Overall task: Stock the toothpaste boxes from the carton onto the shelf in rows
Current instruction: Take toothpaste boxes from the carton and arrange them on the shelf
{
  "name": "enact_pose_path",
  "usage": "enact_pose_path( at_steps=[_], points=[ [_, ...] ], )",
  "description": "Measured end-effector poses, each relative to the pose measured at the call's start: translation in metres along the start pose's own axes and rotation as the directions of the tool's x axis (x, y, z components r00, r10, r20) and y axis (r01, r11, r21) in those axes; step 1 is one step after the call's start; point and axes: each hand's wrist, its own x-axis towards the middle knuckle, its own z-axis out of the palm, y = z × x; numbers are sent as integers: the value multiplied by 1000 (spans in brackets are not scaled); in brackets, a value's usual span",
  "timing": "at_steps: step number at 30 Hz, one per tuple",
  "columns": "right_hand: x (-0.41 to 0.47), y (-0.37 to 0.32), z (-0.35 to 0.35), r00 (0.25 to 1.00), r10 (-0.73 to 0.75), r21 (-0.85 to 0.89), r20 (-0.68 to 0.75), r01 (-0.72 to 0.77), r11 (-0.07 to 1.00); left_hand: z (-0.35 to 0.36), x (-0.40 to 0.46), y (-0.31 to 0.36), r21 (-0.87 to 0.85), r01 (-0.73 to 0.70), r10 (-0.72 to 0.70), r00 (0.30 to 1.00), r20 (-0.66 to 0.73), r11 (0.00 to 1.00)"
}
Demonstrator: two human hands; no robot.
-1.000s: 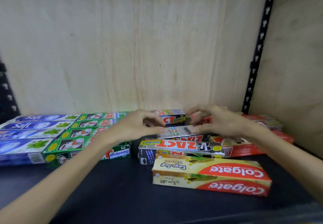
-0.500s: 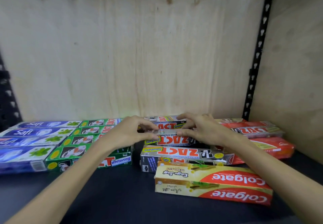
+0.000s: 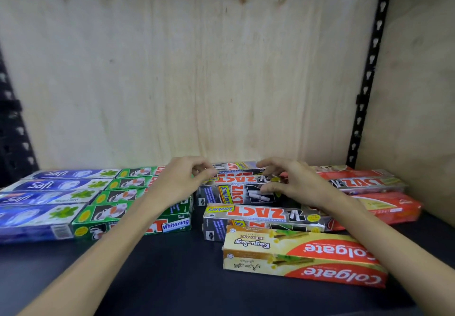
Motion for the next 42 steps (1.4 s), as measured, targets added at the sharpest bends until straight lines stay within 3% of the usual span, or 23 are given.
enact_pose_path(
  at_steps=[4, 11, 17, 20, 22, 24, 26, 29, 32, 39, 42],
  points=[
    [3, 4, 3, 1000, 1, -11, -9, -1, 1000, -5, -2, 1, -61, 33, -27, 996, 85, 998],
    [4, 8, 10, 999, 17, 36, -43, -15, 999, -1, 1, 0, -96, 13, -7, 998, 65, 995],
    [1, 7, 7, 996, -24, -15, -81, 23, 1000, 2, 1, -1, -68, 12, -6, 997, 78, 998],
    [1, 5, 3, 993, -43, -13, -110, 42, 999, 7, -2, -1, 33, 25, -29, 994, 109, 999],
    [-1, 1, -7, 997, -32, -32, -73, 30, 999, 6, -4, 2, 53, 23, -28, 996, 82, 998],
    [-4, -2, -18, 998, 20, -119, 53, -13, 993, 0, -6, 6, 2, 34, -34, 996, 84, 999],
    [-9, 1, -22, 986, 69, -216, 150, -36, 976, -7, -9, 9, -37, 64, -56, 984, 171, 997],
    [-15, 7, -17, 989, 60, -228, 133, -28, 973, -11, -12, 9, 42, 93, -101, 956, 275, 995],
    [-19, 3, -16, 996, 67, -145, 65, -57, 988, -8, -12, 9, 44, 99, -107, 963, 249, 994],
    [-51, -24, -42, 998, 55, 88, -42, -51, 995, -19, -32, 27, -220, 55, -45, 998, 49, 974],
    [-77, -44, -51, 998, 39, 115, -53, -33, 993, -22, -58, 30, -228, 12, -10, 1000, 10, 973]
  ],
)
